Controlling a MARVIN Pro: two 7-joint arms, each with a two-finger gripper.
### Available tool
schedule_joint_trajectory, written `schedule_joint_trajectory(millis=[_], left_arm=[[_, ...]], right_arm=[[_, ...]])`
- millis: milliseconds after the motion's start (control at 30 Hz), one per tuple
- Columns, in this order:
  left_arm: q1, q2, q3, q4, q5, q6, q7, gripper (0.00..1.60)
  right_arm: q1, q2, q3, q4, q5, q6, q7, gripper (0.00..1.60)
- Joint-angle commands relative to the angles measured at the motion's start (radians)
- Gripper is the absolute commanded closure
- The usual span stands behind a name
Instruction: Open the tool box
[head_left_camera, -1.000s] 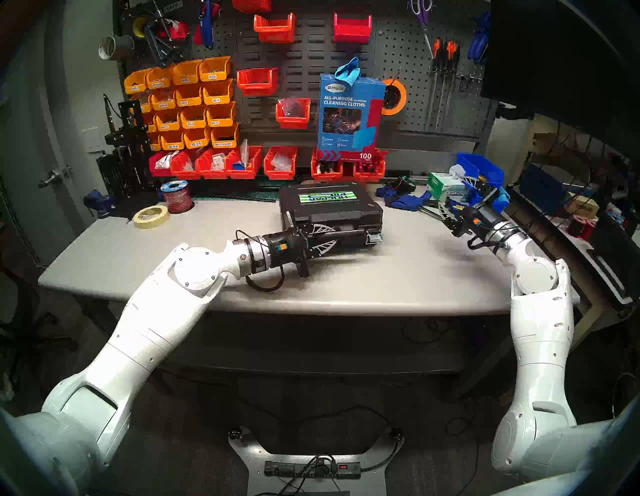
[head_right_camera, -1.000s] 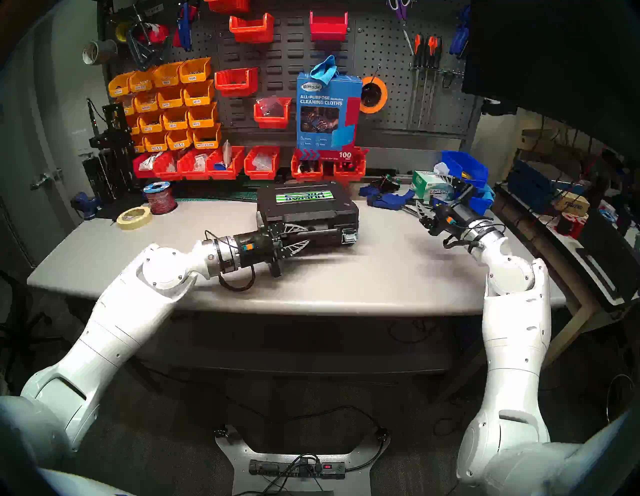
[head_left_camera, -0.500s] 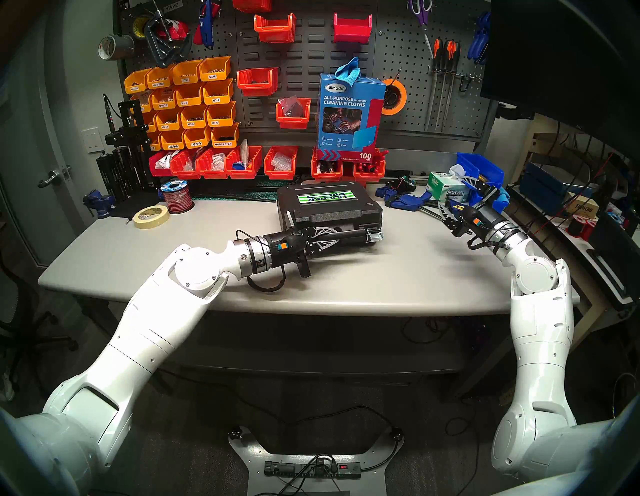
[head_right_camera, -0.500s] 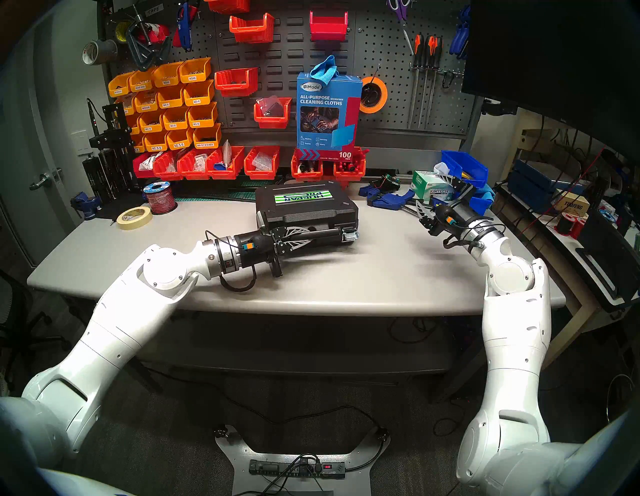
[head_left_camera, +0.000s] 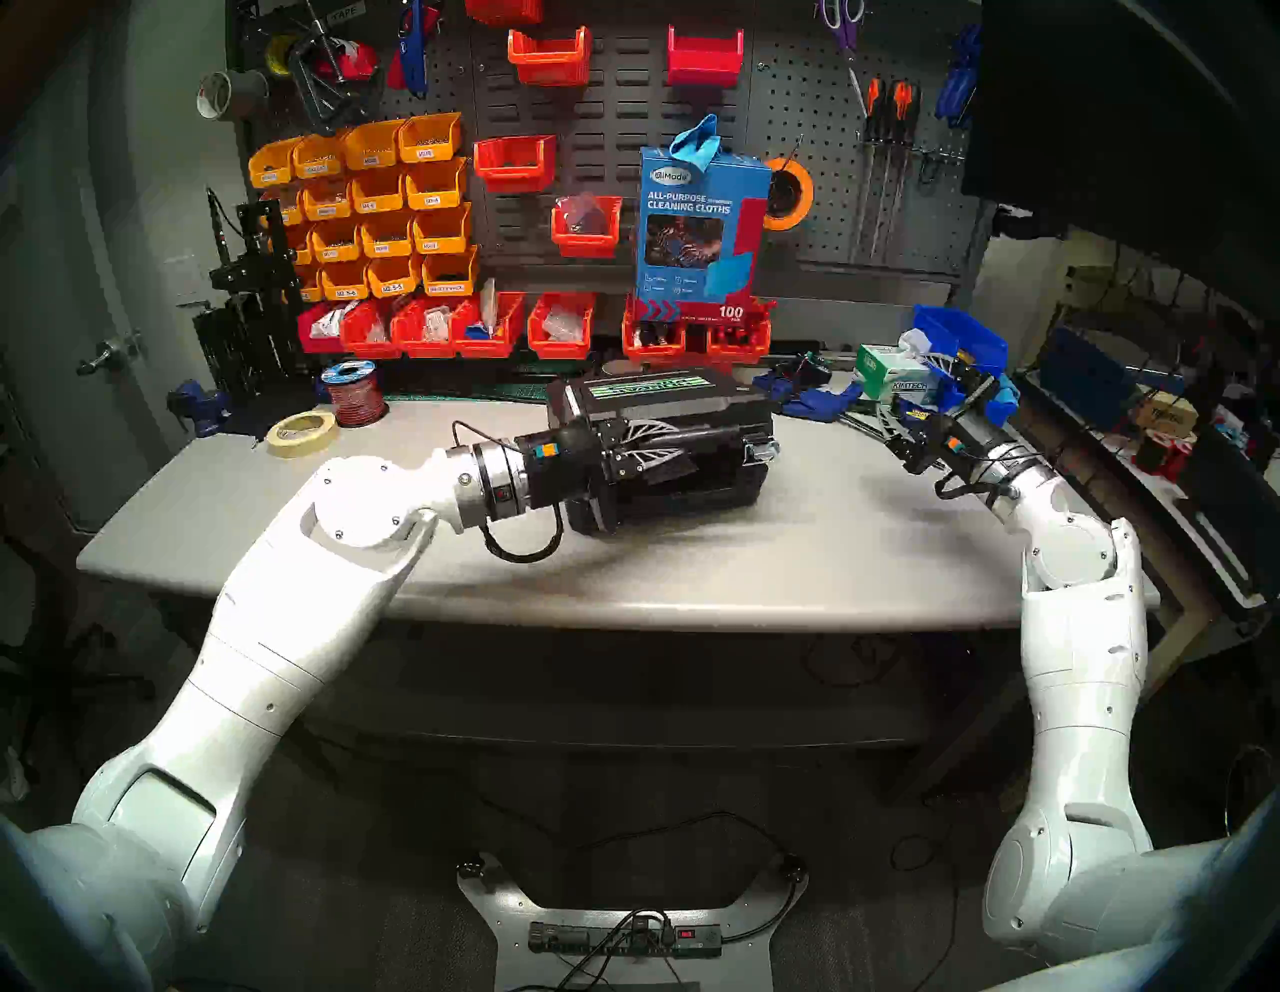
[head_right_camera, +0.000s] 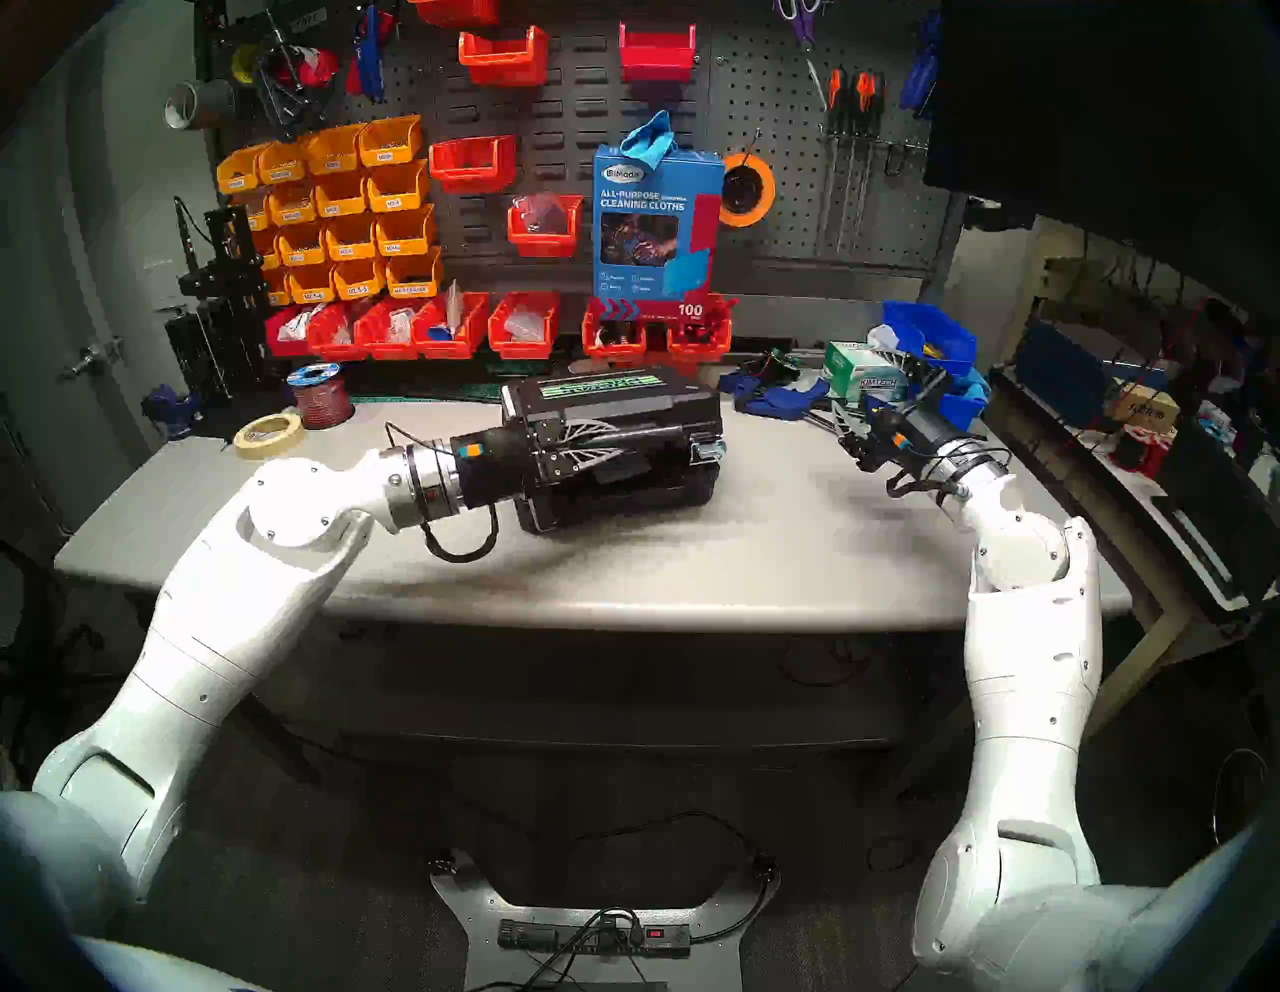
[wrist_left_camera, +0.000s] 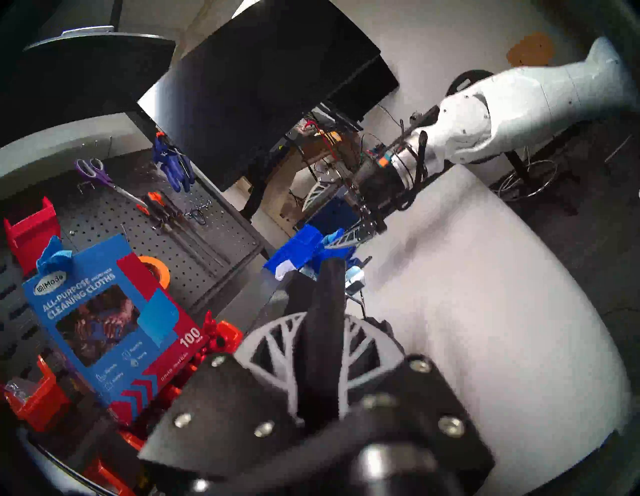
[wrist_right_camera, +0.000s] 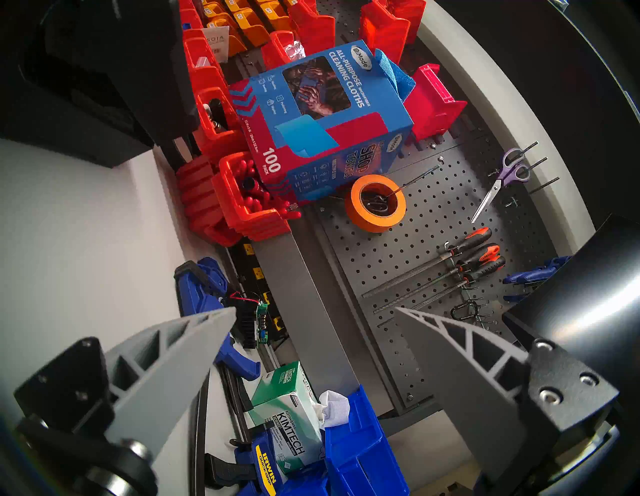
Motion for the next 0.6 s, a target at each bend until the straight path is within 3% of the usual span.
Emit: schedule_joint_trajectory(millis=[0, 567], left_arm=[[-0.109, -0.062, -0.050, -0.044, -0.086, 0.105, 0.027, 1.60], [-0.240, -0.216, -0.215, 0.009, -0.100, 0.421, 0.185, 1.60]], right_arm=[[0.014, 0.002, -0.002, -0.012, 0.002, -0.003, -0.003, 0.00], [0.013, 0.001, 0.000, -0.011, 0.001, -0.003, -0.002, 0.00]])
